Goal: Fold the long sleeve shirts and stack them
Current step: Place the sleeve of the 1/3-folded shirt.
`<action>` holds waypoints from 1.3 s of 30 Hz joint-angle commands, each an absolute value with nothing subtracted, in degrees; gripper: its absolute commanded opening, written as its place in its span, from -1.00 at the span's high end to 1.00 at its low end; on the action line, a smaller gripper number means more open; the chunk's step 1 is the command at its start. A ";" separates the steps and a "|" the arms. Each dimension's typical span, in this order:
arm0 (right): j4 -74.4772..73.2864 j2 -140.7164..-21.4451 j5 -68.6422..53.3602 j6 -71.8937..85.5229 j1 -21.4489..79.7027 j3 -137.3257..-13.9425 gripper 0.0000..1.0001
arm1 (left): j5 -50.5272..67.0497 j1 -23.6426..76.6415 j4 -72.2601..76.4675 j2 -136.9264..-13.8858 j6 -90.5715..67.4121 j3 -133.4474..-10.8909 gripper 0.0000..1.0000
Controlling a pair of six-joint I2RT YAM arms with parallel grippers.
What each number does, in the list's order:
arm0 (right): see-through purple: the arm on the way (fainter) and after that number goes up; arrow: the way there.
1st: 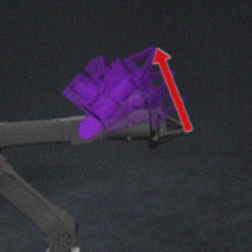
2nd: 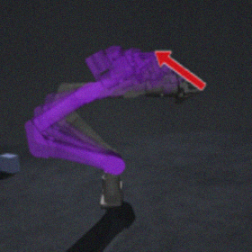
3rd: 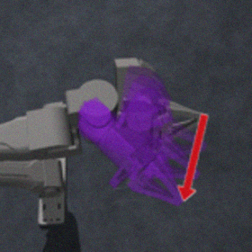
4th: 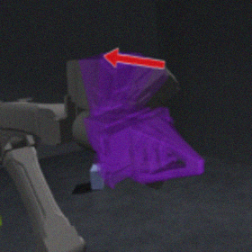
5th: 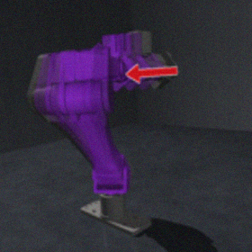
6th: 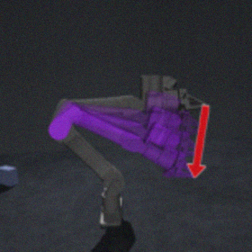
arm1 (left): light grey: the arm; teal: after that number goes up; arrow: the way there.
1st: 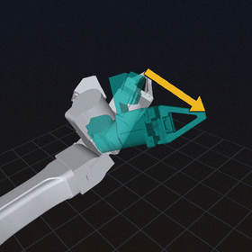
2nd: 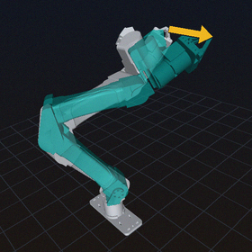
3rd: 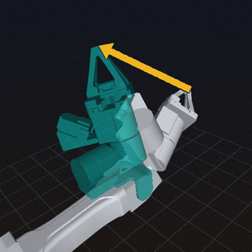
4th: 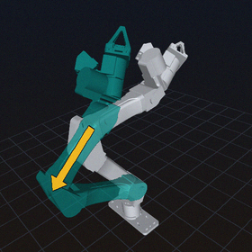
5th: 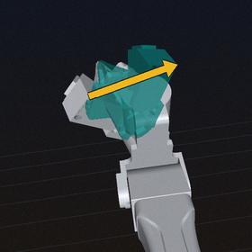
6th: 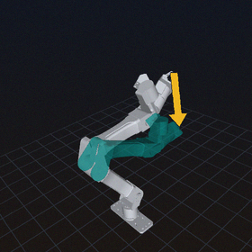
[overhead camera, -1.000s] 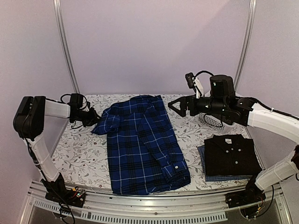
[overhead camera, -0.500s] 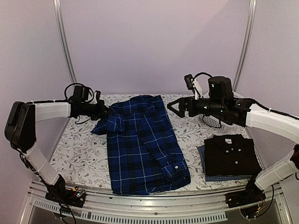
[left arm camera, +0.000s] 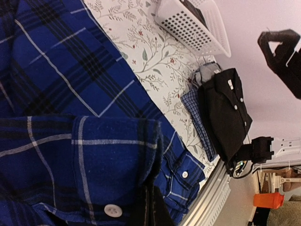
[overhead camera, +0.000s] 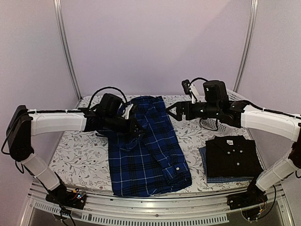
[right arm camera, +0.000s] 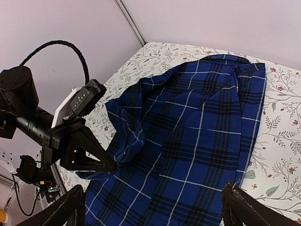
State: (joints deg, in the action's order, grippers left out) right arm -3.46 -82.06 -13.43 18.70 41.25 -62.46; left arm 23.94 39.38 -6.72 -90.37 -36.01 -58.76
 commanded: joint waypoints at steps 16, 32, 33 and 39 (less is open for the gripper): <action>-4.73 -92.32 -11.24 22.54 45.22 -59.31 -0.98 | 23.62 46.30 -11.99 -94.49 -31.11 -58.90 0.92; -6.70 -106.81 -11.85 25.81 49.38 -67.18 -0.60 | 17.04 42.64 -14.25 -91.78 -34.11 -55.71 0.57; -6.76 -107.99 -11.38 26.03 49.39 -67.93 -0.53 | 17.41 42.37 -14.01 -91.80 -34.20 -55.19 0.57; -7.72 -113.50 -10.95 26.54 49.40 -71.89 -0.21 | 18.12 41.28 -12.83 -90.96 -34.78 -52.71 0.59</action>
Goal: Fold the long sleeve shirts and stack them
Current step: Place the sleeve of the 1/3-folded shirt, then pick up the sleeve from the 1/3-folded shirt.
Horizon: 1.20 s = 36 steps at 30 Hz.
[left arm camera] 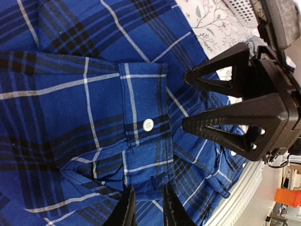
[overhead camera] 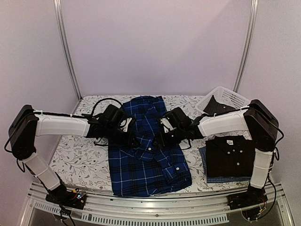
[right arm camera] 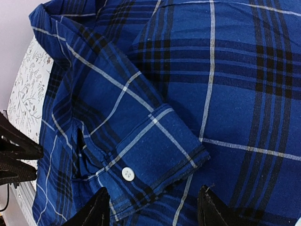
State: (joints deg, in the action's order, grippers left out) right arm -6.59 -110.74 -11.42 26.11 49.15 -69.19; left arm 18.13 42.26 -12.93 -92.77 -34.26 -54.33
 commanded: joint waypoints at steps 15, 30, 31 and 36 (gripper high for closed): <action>-7.50 -117.88 -12.23 29.68 49.40 -73.09 -0.11 | 19.57 39.22 -9.29 -92.34 -35.24 -49.57 0.59; -4.38 -120.51 -16.65 30.92 49.39 -75.92 0.05 | 20.65 38.77 -6.05 -97.61 -36.02 -48.91 0.63; -4.20 -120.41 -16.36 31.13 49.33 -75.59 0.07 | 20.78 38.78 -6.00 -97.84 -35.99 -48.89 0.64; -1.45 -118.77 -16.19 33.97 48.26 -72.46 0.24 | 20.85 38.74 -5.71 -98.71 -36.16 -48.69 0.64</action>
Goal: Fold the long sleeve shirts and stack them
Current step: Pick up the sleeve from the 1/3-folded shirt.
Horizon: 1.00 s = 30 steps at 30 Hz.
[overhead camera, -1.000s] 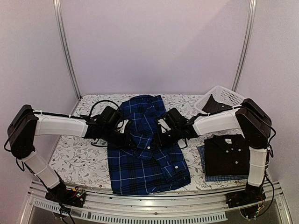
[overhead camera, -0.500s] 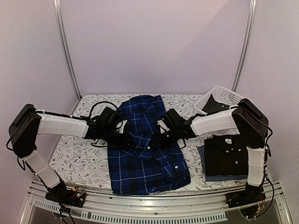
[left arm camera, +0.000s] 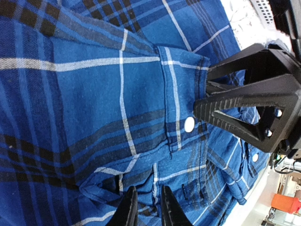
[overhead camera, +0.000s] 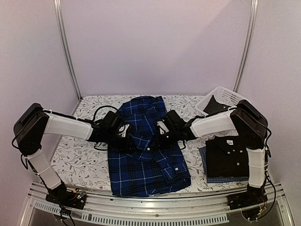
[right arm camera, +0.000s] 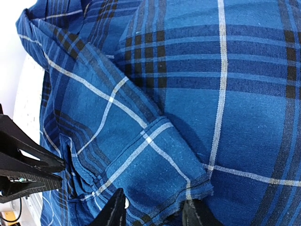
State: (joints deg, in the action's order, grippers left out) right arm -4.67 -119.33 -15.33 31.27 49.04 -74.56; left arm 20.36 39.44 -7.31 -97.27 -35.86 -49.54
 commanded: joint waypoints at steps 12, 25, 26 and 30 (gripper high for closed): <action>5.47 -117.04 -18.92 40.34 46.69 -68.05 0.39 | 20.92 38.69 -5.60 -99.69 -36.36 -48.47 0.65; 6.15 -117.00 -16.48 41.20 46.32 -69.08 0.98 | 19.15 38.26 -9.24 -94.48 -35.99 -49.56 0.65; 5.88 -116.66 -16.33 41.02 46.32 -69.33 1.00 | 18.64 38.14 -9.91 -93.59 -36.07 -49.76 0.65; 3.51 -113.86 -14.52 38.71 46.70 -70.82 1.00 | 15.28 36.75 -13.09 -88.18 -36.47 -50.40 0.66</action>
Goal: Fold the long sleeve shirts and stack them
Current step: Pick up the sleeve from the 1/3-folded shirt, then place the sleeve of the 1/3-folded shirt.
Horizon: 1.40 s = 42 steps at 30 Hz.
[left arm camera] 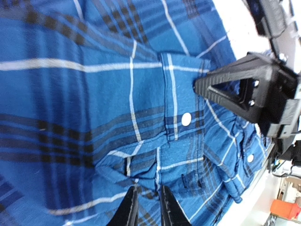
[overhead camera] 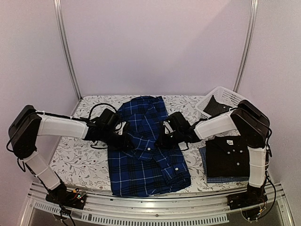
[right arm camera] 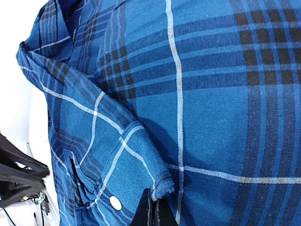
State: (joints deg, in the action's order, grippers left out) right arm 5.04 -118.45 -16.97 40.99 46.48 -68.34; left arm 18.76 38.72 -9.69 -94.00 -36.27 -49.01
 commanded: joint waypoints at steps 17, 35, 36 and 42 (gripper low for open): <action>-16.58 -97.90 2.80 18.72 50.76 -84.84 1.00 | 10.18 21.65 -16.55 -72.77 -38.68 -49.01 0.62; -23.91 -89.85 6.12 2.05 53.66 -86.70 1.00 | 17.07 18.70 -12.34 -78.47 -38.39 -49.64 0.62; -23.82 -90.03 4.93 2.14 54.43 -84.90 1.00 | 17.36 18.72 -12.29 -78.79 -38.39 -49.78 0.63; -22.04 -92.07 -0.38 6.62 59.69 -70.58 1.00 | 19.86 18.70 -12.47 -80.60 -37.82 -50.45 0.63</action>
